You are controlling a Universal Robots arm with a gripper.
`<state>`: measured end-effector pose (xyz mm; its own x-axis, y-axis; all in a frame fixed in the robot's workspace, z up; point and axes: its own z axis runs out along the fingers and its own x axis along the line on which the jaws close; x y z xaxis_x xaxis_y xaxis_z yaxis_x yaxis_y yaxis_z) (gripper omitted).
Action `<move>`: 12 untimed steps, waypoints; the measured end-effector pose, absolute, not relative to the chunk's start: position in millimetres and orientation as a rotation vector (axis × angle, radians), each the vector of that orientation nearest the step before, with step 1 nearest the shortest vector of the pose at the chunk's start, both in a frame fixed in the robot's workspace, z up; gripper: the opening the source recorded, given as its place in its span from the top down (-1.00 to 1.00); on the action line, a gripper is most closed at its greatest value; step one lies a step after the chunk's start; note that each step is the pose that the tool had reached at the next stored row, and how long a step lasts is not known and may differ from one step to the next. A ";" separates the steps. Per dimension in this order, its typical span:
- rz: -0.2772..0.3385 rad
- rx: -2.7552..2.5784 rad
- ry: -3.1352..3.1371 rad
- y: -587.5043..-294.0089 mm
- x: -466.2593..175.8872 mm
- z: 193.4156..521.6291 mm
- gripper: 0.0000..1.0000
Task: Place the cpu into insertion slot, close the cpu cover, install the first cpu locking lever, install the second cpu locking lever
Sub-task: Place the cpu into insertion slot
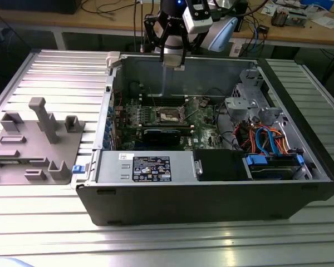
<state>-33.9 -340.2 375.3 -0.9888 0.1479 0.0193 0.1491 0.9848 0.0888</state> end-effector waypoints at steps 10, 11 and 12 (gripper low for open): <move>-0.141 -0.267 -3.115 -340.2 -33.9 375.3 -0.08; -0.141 -0.271 -3.115 -340.2 -33.8 375.3 -0.08; -0.141 -0.277 -3.115 -340.2 -33.9 375.3 -0.08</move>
